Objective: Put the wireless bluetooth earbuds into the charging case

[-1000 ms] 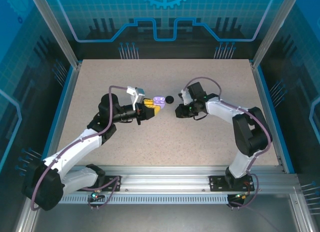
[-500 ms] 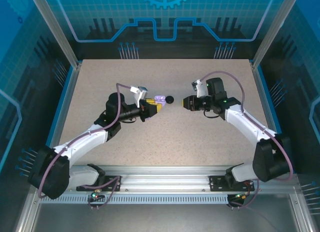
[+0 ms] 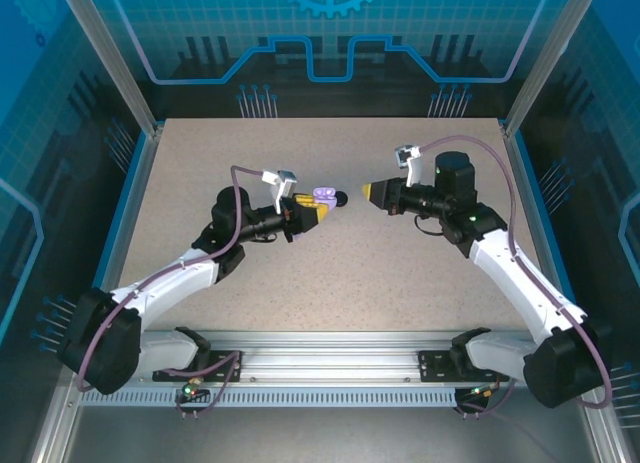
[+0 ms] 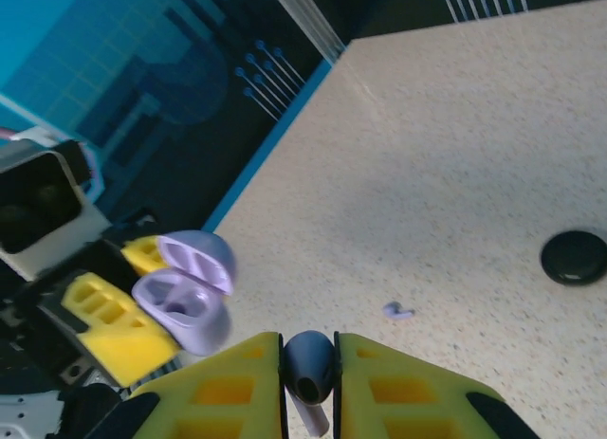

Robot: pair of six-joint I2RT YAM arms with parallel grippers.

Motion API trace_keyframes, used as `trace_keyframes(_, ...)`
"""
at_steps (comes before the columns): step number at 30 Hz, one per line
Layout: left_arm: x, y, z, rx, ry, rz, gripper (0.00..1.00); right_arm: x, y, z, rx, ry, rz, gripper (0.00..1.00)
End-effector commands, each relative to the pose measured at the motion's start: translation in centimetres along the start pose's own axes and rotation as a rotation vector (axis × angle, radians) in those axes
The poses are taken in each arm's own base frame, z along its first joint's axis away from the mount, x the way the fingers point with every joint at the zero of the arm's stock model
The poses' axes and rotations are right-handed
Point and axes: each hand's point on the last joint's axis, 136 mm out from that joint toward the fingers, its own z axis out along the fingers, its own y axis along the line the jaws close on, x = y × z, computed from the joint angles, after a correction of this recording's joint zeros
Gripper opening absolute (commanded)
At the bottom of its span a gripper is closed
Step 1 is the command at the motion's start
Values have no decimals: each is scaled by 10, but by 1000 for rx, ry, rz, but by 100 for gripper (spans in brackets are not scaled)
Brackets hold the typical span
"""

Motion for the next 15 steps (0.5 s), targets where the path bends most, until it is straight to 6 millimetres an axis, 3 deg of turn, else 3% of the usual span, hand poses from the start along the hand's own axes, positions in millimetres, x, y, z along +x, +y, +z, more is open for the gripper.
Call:
trace_keyframes(1,-9,-16,4,69,-29,31,3,-9,30,-6,-72,-58,-54,18)
trace_keyframes(15,-23,-43,18,132,-86,59,3,-20,74,-22,-108,-216,-139,19)
